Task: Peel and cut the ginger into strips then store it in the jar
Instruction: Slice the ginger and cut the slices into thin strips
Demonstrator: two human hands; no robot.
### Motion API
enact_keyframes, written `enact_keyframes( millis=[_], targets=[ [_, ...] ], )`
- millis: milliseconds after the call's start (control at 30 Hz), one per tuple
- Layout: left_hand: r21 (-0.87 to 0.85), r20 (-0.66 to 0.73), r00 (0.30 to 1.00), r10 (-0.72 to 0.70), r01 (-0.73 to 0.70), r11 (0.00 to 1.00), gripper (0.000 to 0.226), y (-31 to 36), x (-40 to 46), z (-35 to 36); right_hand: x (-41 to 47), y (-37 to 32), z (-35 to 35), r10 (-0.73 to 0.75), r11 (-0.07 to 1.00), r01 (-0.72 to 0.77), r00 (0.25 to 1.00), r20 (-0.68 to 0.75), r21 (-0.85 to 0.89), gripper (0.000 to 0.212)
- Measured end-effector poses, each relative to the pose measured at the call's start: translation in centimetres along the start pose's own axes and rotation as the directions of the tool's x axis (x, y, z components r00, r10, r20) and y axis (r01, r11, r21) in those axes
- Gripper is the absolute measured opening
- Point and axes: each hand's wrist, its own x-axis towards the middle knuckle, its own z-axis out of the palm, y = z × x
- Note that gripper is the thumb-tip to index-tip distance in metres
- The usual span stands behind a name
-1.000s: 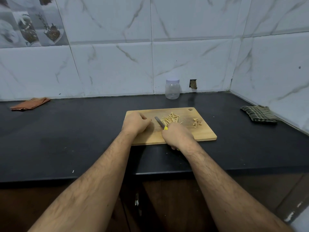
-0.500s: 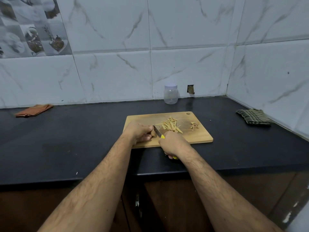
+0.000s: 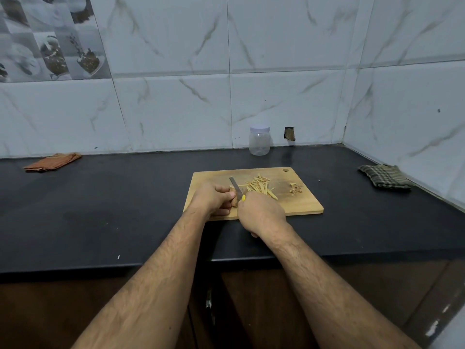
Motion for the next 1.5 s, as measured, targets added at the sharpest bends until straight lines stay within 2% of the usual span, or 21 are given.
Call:
enact_keyframes(
  millis=[367, 533, 667, 767, 1167, 1500],
  targets=[
    [-0.018, -0.004, 1.0, 0.014, -0.014, 1.0, 0.016, -0.3, 0.0, 0.0, -0.6, -1.2, -0.8, 0.046, 0.997, -0.041, 0.997, 0.068, -0.066, 0.027],
    [-0.021, -0.001, 1.0, 0.022, -0.022, 1.0, 0.014, -0.5, 0.2, 0.1, -0.2, -1.6, -0.7, 0.076, 0.995, -0.069, 0.993, 0.095, -0.073, 0.025],
    [0.011, -0.021, 0.999, 0.033, -0.033, 0.999, 0.012, -0.8, 0.6, 0.1, 0.4, -1.6, -0.6, 0.098, 0.993, -0.09, 0.989, 0.108, -0.077, 0.007],
    [0.041, -0.032, 0.999, 0.044, -0.043, 0.998, 0.005, -1.0, 0.9, 0.1, 0.7, -1.7, -0.5, 0.095, 0.994, -0.087, 0.989, 0.115, -0.07, 0.011],
    [0.012, -0.038, 0.998, 0.045, -0.045, 0.999, 0.02, -1.3, 1.1, -0.2, 0.6, -1.7, 0.3, 0.069, 0.993, -0.055, 0.989, 0.133, -0.109, 0.01],
    [0.017, -0.022, 0.999, 0.025, -0.025, 1.0, 0.018, -0.9, 1.0, -0.2, 1.5, -2.2, 0.4, 0.041, 0.992, -0.027, 0.993, 0.113, -0.125, 0.018]
  ],
)
